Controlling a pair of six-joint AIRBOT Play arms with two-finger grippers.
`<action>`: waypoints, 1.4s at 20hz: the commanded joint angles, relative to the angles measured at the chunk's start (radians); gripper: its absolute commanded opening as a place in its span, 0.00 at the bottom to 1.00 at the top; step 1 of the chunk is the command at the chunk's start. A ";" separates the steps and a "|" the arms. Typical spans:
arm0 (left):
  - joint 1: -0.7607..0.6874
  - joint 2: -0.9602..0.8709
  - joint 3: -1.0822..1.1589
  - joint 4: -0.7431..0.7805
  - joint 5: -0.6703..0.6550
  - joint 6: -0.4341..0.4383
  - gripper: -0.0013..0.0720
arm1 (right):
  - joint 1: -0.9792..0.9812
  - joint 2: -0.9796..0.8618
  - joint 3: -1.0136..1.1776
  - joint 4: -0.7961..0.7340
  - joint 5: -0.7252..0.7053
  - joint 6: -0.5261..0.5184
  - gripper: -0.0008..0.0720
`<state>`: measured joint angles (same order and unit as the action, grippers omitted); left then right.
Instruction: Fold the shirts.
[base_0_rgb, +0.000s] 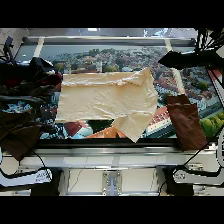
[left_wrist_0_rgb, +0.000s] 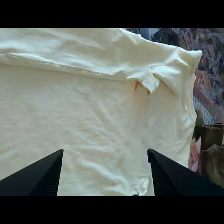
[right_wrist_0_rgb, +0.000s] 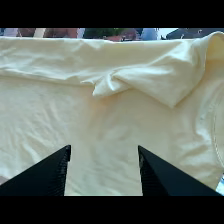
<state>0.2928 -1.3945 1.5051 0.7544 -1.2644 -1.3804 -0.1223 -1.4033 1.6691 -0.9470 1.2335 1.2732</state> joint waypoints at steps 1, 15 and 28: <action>0.000 -0.015 0.000 -0.022 0.018 -0.003 0.85 | -0.001 0.000 0.001 -0.077 0.150 0.002 0.65; 0.042 0.196 -0.743 0.372 0.170 0.026 1.00 | -0.027 0.284 -0.735 -0.272 -0.064 0.092 0.57; 0.056 0.390 -1.125 0.104 0.748 -0.594 0.77 | -0.027 0.399 -0.944 -0.070 -0.381 0.150 0.71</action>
<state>0.3489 -0.9813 0.4007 0.8894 -0.5507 -1.9179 -0.1493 -1.0096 0.7338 -1.0298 0.8772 1.4189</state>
